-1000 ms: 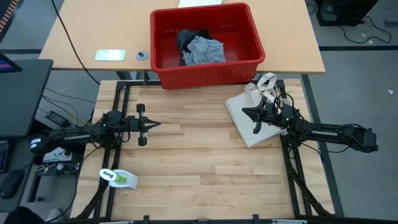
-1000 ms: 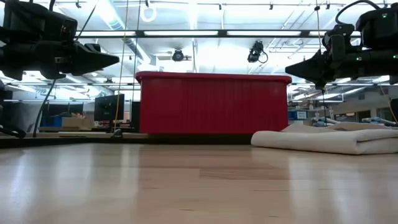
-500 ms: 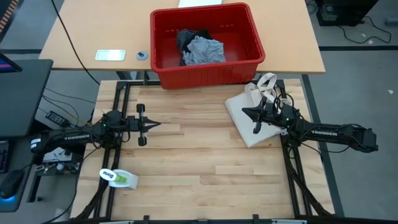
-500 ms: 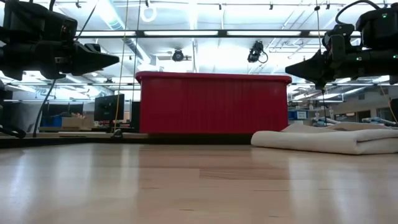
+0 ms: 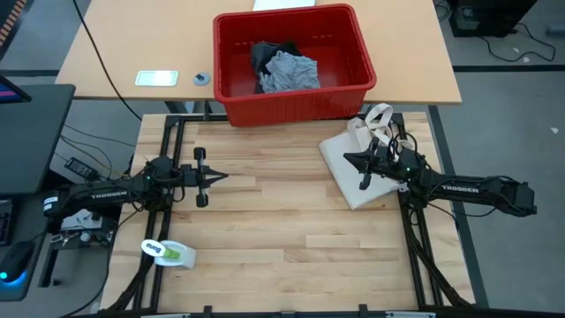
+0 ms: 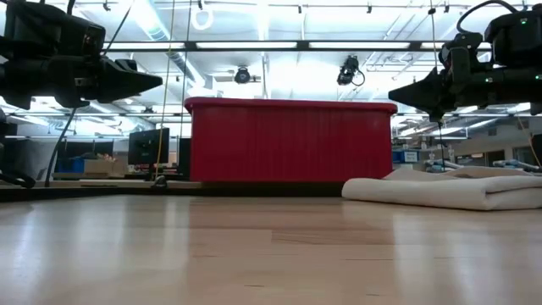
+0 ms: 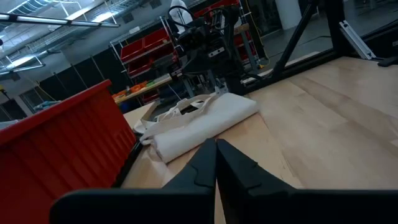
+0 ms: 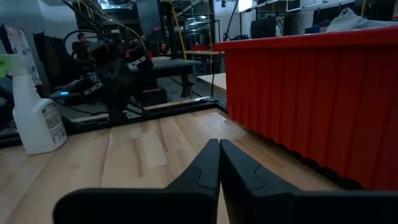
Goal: Fold Laundry from Bin
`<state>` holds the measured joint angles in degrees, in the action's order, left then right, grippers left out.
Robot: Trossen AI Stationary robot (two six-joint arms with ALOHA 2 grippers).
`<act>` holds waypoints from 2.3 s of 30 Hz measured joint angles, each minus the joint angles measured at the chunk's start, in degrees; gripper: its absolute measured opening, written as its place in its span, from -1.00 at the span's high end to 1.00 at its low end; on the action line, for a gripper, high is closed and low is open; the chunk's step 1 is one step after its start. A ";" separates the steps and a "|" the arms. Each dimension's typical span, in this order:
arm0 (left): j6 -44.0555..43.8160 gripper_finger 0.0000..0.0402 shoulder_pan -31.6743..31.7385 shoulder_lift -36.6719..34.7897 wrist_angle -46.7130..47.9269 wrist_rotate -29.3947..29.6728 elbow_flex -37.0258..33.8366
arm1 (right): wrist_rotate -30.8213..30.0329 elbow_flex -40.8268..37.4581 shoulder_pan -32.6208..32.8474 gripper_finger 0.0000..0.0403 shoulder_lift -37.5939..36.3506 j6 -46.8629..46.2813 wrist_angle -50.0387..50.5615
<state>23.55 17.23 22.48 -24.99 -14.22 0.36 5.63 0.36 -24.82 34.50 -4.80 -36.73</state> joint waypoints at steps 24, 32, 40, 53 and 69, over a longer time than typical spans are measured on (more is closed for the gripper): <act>-0.92 0.93 -0.02 -0.02 -4.81 0.00 0.02 | -0.01 0.02 0.01 0.91 -0.01 0.00 -0.01; -19.22 0.93 -0.41 0.02 -5.64 0.00 0.00 | -0.02 0.00 0.02 0.91 -0.02 0.00 -0.01; -25.50 0.93 -0.41 0.01 -5.22 0.00 0.00 | -0.07 0.02 0.00 0.91 0.00 -0.03 -0.04; -30.68 0.93 -0.43 0.02 -17.17 0.00 0.00 | 4.36 0.01 -0.04 0.91 0.00 -4.17 -2.80; -27.50 0.93 5.24 20.29 -3.83 17.77 23.48 | -5.89 4.67 -0.26 0.92 2.15 -13.20 -16.36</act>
<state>-3.95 22.47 42.77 -28.82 3.56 23.85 -0.27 5.03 -25.07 36.65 -18.00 -53.09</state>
